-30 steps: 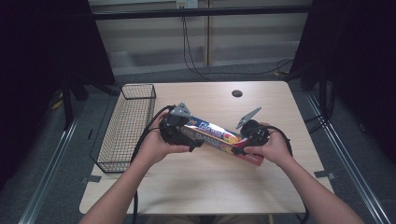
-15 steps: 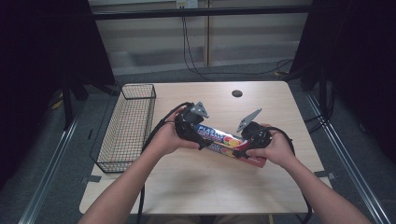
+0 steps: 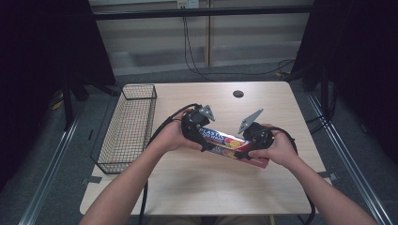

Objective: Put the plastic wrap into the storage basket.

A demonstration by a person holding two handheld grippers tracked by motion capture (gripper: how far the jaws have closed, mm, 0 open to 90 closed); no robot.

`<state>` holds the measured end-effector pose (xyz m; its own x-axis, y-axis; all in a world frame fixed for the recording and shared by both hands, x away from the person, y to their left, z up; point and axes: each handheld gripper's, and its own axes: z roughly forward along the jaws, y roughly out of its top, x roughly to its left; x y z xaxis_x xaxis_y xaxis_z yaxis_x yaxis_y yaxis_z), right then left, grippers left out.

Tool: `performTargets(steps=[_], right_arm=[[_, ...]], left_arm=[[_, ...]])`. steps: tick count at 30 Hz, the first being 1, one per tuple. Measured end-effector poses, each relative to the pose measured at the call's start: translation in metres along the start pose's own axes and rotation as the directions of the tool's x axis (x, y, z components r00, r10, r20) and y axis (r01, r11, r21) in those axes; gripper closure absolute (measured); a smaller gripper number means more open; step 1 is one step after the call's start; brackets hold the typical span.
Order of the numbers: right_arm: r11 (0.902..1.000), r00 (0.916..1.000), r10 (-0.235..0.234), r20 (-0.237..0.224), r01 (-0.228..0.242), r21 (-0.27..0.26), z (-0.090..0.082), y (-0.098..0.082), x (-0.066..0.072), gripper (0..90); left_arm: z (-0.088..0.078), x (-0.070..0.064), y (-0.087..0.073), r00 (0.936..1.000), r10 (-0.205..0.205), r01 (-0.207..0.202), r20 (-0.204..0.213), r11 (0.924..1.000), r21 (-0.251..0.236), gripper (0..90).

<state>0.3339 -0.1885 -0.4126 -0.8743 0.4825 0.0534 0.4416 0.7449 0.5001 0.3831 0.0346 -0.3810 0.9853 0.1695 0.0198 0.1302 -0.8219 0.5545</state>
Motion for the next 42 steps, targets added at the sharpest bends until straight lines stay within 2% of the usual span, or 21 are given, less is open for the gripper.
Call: performTargets(steps=[1,3,4,5,7,8,9,11,12,13,14,15,17,18,20,21,24,33,35,41,42], right_arm=[[1.0,1.0,0.003,-0.002,-0.003,0.003,-0.001,0.001,0.001,42.6],[1.0,0.9999,0.001,-0.013,-0.001,0.006,-0.002,0.002,0.001,42.5],[1.0,0.9999,0.002,-0.016,-0.002,0.01,-0.002,0.003,0.001,42.5],[1.0,0.9999,-0.007,-0.014,0.007,0.006,-0.002,0.003,0.001,42.5],[0.9999,0.9998,-0.014,-0.013,0.014,0.007,-0.002,0.004,0.001,42.5],[0.9998,0.9998,-0.016,-0.015,0.016,0.007,-0.004,0.004,0.001,42.5],[0.9999,0.9997,-0.013,-0.019,0.013,0.008,-0.004,0.004,0.002,42.5],[0.9996,0.9995,-0.026,-0.02,0.026,0.007,-0.005,0.005,0.002,42.5],[0.9996,0.9996,-0.026,-0.015,0.026,0.007,-0.005,0.005,0.003,42.5],[0.9994,0.9994,-0.032,-0.014,0.032,0.01,-0.005,0.006,0.003,42.5],[0.9995,0.9994,-0.03,-0.016,0.03,0.013,-0.006,0.006,0.004,42.5],[0.9993,0.9992,-0.037,-0.013,0.037,0.007,-0.006,0.007,0.003,42.5],[0.9992,0.9991,-0.038,-0.015,0.039,0.005,-0.006,0.007,0.003,42.5],[0.9987,0.9986,-0.05,-0.017,0.051,0.008,-0.007,0.008,0.003,42.4],[0.9987,0.9987,-0.05,-0.014,0.05,0.008,-0.008,0.009,0.004,42.4],[0.9985,0.9984,-0.055,-0.012,0.055,0.008,-0.009,0.009,0.004,42.4],[0.9983,0.9983,-0.057,-0.013,0.057,0.013,-0.009,0.009,0.004,42.4],[0.9964,0.9964,-0.083,-0.018,0.083,0.017,-0.009,0.012,0.007,42.4],[0.9961,0.9962,-0.085,-0.016,0.085,0.021,-0.009,0.013,0.008,42.4],[0.995,0.9951,-0.097,-0.018,0.097,0.024,-0.008,0.013,0.008,42.4],[0.9946,0.9948,-0.1,-0.019,0.1,0.026,-0.008,0.013,0.009,42.4]], left_arm=[[0.0,0.0,0.001,0.9999,0.011,-0.011,0.011,0.9999,-0.003,1.8],[0.003,-0.001,0.001,0.9994,0.004,-0.003,0.033,0.9999,-0.014,1.0],[0.004,-0.002,0.002,0.9996,0.001,-0.001,0.029,1.0,-0.009,1.1],[0.005,-0.001,0.002,0.9989,0.017,-0.017,0.043,0.9998,0.001,1.2],[0.006,-0.001,0.002,0.9992,0.012,-0.012,0.04,0.9999,0.002,1.3],[0.007,-0.001,0.002,0.9982,0.029,-0.03,0.053,0.9994,0.014,1.7],[0.009,-0.002,0.002,0.9984,0.024,-0.025,0.051,0.9996,0.014,1.8],[0.01,-0.003,0.002,0.9969,0.059,-0.061,0.053,0.9975,0.035,4.1],[0.011,-0.004,0.003,0.9965,0.065,-0.067,0.052,0.9973,0.031,4.3],[0.01,-0.003,0.004,0.9938,0.095,-0.099,0.058,0.9937,0.053,5.1],[0.011,-0.004,0.005,0.9943,0.09,-0.093,0.058,0.9944,0.05,5.3],[0.011,-0.003,0.006,0.9924,0.107,-0.11,0.061,0.9921,0.06,5.6],[0.012,-0.004,0.006,0.9924,0.108,-0.112,0.059,0.9917,0.064,6.2],[0.013,-0.004,0.008,0.9898,0.127,-0.132,0.066,0.988,0.081,6.8],[0.014,-0.005,0.008,0.9895,0.127,-0.133,0.07,0.9873,0.087,7.1],[0.014,-0.005,0.01,0.9871,0.142,-0.149,0.073,0.9837,0.101,7.7],[0.015,-0.005,0.01,0.9841,0.158,-0.167,0.081,0.9804,0.105,9.6],[0.018,-0.005,0.007,0.9809,0.161,-0.175,0.109,0.9753,0.135,14.2],[0.017,-0.005,0.007,0.9794,0.167,-0.183,0.113,0.9718,0.149,15.2],[0.017,-0.004,0.005,0.9784,0.168,-0.185,0.12,0.9711,0.151,19.8],[0.017,-0.004,0.005,0.9761,0.176,-0.196,0.128,0.9672,0.162,20.9]])
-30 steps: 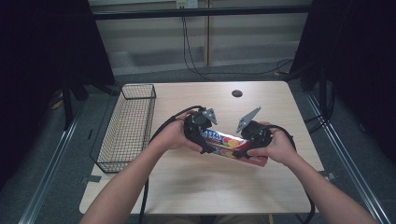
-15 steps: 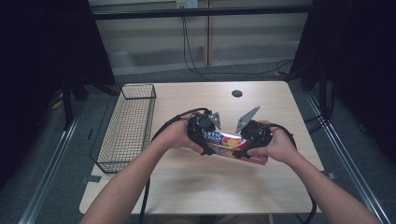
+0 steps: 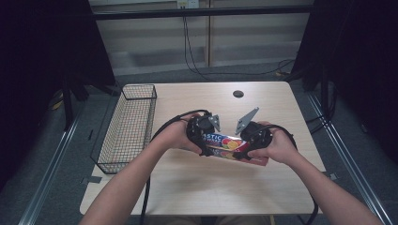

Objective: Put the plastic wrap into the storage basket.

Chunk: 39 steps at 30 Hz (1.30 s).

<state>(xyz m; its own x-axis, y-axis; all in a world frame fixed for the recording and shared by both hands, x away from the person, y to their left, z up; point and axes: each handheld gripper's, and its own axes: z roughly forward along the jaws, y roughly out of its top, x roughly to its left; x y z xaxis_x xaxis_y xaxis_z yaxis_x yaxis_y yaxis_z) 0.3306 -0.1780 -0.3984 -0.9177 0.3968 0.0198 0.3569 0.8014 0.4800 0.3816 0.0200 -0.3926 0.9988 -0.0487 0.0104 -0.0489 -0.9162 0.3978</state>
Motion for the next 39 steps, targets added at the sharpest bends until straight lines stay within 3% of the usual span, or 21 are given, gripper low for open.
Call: performTargets(steps=[2,3,10,13,21,22,25,27,28,30,32,33,34,35,38,39], right_arm=[[0.9999,1.0,0.0,-0.008,0.0,0.013,0.0,0.0,0.002,42.5],[0.9997,0.9997,-0.024,0.001,0.024,0.008,0.001,0.0,0.002,42.5],[0.9996,0.9997,-0.025,0.007,0.025,0.011,0.001,0.001,0.003,42.6],[0.9995,0.9996,-0.028,0.01,0.027,0.015,0.0,0.002,0.003,42.5],[0.9982,0.998,-0.061,0.019,0.061,0.004,-0.004,0.003,0.004,42.4],[0.9974,0.9971,-0.072,0.025,0.071,0.009,-0.004,0.004,0.004,42.4],[0.9966,0.9962,-0.083,0.029,0.082,0.009,-0.005,0.004,0.005,42.5],[0.9941,0.9942,-0.107,0.01,0.107,0.017,-0.004,0.005,0.007,42.3],[0.9915,0.9916,-0.129,0.004,0.129,0.015,-0.003,0.006,0.007,42.1],[0.9899,0.99,-0.141,0.0,0.141,0.004,-0.004,0.005,0.006,42.0],[0.9879,0.9878,-0.155,-0.014,0.155,-0.008,-0.005,0.004,0.005,41.8],[0.9863,0.9863,-0.165,-0.011,0.165,-0.012,-0.006,0.003,0.004,41.6],[0.9848,0.9848,-0.173,-0.015,0.173,-0.019,-0.007,0.003,0.003,41.3],[0.9836,0.9837,-0.179,-0.014,0.179,-0.024,-0.009,0.003,0.002,40.9],[0.9808,0.981,-0.193,-0.021,0.192,-0.035,-0.01,0.002,0.0,39.8],[0.979,0.9794,-0.201,-0.013,0.201,-0.037,-0.009,0.001,0.0,39.6]], left_arm=[[0.001,0.0,0.0,0.9999,0.011,-0.012,0.008,0.9996,0.025,23.9],[0.001,0.0,0.001,0.9999,0.014,-0.014,0.006,0.9995,0.029,24.1],[0.001,0.0,0.003,0.9993,0.038,-0.038,0.003,0.997,0.067,28.0],[0.001,0.0,0.004,0.9993,0.036,-0.037,0.005,0.9974,0.061,30.7],[0.003,-0.001,0.006,0.9969,0.079,-0.078,0.001,0.9925,0.094,32.5],[0.004,-0.003,0.006,0.9979,0.065,-0.065,0.0,0.9947,0.08,33.5],[0.004,-0.004,0.008,0.9966,0.079,-0.081,0.022,0.9914,0.103,39.0],[0.005,-0.01,0.011,0.9933,0.113,-0.115,0.024,0.9836,0.139,40.7],[0.003,-0.012,0.013,0.9935,0.11,-0.114,0.029,0.9789,0.17,41.8],[0.002,-0.015,0.014,0.9961,0.088,-0.089,0.015,0.9829,0.161,42.3],[-0.001,-0.017,0.017,0.9964,0.084,-0.084,0.012,0.9788,0.187,42.6],[-0.002,-0.019,0.018,0.9968,0.08,-0.079,0.002,0.9815,0.174,42.8],[-0.004,-0.018,0.019,0.9963,0.085,-0.085,0.006,0.9782,0.189,42.9],[-0.004,-0.02,0.019,0.9971,0.076,-0.073,-0.008,0.9809,0.18,43.0],[-0.006,-0.022,0.021,0.9978,0.067,-0.064,-0.006,0.98,0.188,43.2],[-0.006,-0.024,0.021,0.9973,0.067,-0.06,-0.031,0.9816,0.181,43.2]])
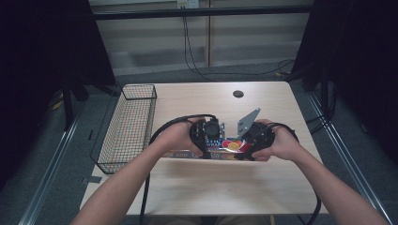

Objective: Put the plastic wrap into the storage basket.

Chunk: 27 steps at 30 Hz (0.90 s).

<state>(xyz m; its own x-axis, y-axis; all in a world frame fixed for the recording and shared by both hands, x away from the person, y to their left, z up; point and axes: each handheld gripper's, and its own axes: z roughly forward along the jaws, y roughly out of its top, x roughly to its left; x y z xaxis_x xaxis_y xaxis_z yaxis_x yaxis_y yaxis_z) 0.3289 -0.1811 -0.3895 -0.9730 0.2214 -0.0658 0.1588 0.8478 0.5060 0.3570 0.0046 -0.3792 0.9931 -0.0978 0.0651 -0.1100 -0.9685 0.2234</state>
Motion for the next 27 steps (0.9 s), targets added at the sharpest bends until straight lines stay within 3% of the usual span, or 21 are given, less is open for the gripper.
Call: performTargets(steps=[1,3,6,8,10,12,17,18,21,22,24,25,26,27], right_arm=[[1.0,1.0,-0.004,0.005,0.004,-0.001,0.0,0.0,0.0,38.5],[0.9997,0.9998,0.019,-0.008,-0.019,-0.018,-0.001,-0.001,-0.002,35.2],[0.9964,0.9986,0.052,0.005,-0.052,-0.067,-0.005,-0.003,-0.005,27.9],[0.9926,0.9963,0.083,0.025,-0.08,-0.092,-0.008,-0.004,-0.007,20.9],[0.9907,0.9953,0.094,0.023,-0.092,-0.101,-0.009,-0.005,-0.008,20.3],[0.9784,0.987,0.155,0.044,-0.147,-0.146,-0.017,-0.012,-0.014,14.6],[0.9599,0.9725,0.217,0.084,-0.197,-0.199,-0.029,-0.024,-0.024,10.7],[0.9549,0.9696,0.229,0.087,-0.206,-0.214,-0.032,-0.027,-0.025,10.7],[0.9467,0.9606,0.257,0.107,-0.227,-0.228,-0.037,-0.034,-0.029,9.9],[0.9429,0.9527,0.273,0.133,-0.237,-0.234,-0.039,-0.037,-0.03,9.8],[0.9372,0.9491,0.285,0.135,-0.246,-0.247,-0.041,-0.042,-0.031,8.3],[0.9349,0.9432,0.298,0.147,-0.257,-0.245,-0.042,-0.045,-0.032,8.0],[0.9301,0.9388,0.312,0.146,-0.27,-0.249,-0.042,-0.048,-0.032,7.6],[0.923,0.9335,0.331,0.137,-0.291,-0.252,-0.043,-0.05,-0.033,7.2]], left_arm=[[-0.001,0.001,0.001,0.9997,0.002,-0.002,0.024,0.9998,0.018,43.3],[-0.001,0.0,0.0,0.9991,-0.04,0.04,0.017,0.9992,-0.006,43.4],[-0.003,0.001,-0.002,0.9984,-0.053,0.054,0.019,0.9985,-0.012,43.4],[-0.006,0.002,-0.004,0.9935,-0.102,0.103,0.05,0.9945,-0.018,43.3],[-0.007,0.002,-0.006,0.9935,-0.109,0.11,0.033,0.9938,-0.016,43.3],[-0.011,0.004,-0.009,0.9907,-0.133,0.133,0.029,0.9911,-0.007,43.3],[-0.018,0.009,-0.02,0.9747,-0.218,0.219,0.049,0.9758,-0.006,43.2],[-0.018,0.009,-0.02,0.9747,-0.218,0.219,0.049,0.9758,-0.006,43.2],[-0.023,0.011,-0.027,0.9584,-0.282,0.282,0.046,0.9593,-0.008,43.1],[-0.023,0.011,-0.027,0.9584,-0.282,0.282,0.046,0.9593,-0.008,43.2],[-0.027,0.014,-0.031,0.9556,-0.292,0.293,0.036,0.9563,0.004,43.2],[-0.027,0.014,-0.031,0.9556,-0.292,0.293,0.036,0.9563,0.004,43.1],[-0.029,0.014,-0.033,0.9502,-0.31,0.31,0.032,0.9507,0.0,43.1],[-0.03,0.015,-0.035,0.9495,-0.312,0.312,0.034,0.9501,-0.002,43.1]])
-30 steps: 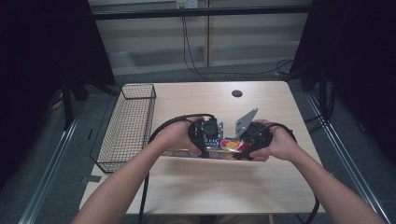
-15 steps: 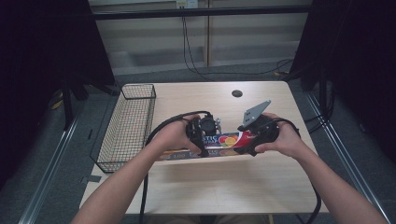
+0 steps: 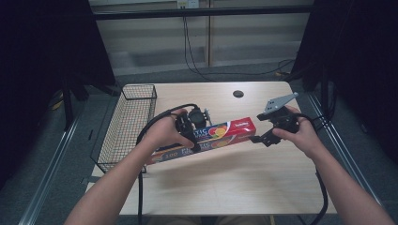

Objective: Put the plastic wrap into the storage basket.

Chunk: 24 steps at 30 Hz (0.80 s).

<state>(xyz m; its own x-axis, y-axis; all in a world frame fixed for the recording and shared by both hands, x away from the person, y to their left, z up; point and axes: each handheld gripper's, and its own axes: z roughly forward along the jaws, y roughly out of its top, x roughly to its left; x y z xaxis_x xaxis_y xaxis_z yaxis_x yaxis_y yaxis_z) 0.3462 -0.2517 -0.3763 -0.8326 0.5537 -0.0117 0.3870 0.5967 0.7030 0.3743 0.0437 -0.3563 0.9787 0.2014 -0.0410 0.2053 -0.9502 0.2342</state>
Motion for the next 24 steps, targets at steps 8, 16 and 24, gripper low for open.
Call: performTargets(steps=[8,16,24], right_arm=[[0.9999,0.9995,0.013,0.028,-0.013,0.004,-0.001,-0.008,0.0,6.6],[0.9993,0.9993,0.037,-0.004,-0.037,-0.003,0.006,-0.014,0.005,6.4],[0.9991,0.9982,0.042,-0.043,-0.042,0.012,0.015,-0.016,0.011,6.0]], left_arm=[[-0.011,0.006,-0.007,0.9973,-0.072,0.072,-0.01,0.9973,0.009,43.1],[-0.024,0.015,-0.02,0.9872,-0.159,0.159,-0.009,0.9872,-0.009,43.1],[-0.033,0.021,-0.03,0.9772,-0.211,0.211,-0.025,0.9773,0.013,43.1]])
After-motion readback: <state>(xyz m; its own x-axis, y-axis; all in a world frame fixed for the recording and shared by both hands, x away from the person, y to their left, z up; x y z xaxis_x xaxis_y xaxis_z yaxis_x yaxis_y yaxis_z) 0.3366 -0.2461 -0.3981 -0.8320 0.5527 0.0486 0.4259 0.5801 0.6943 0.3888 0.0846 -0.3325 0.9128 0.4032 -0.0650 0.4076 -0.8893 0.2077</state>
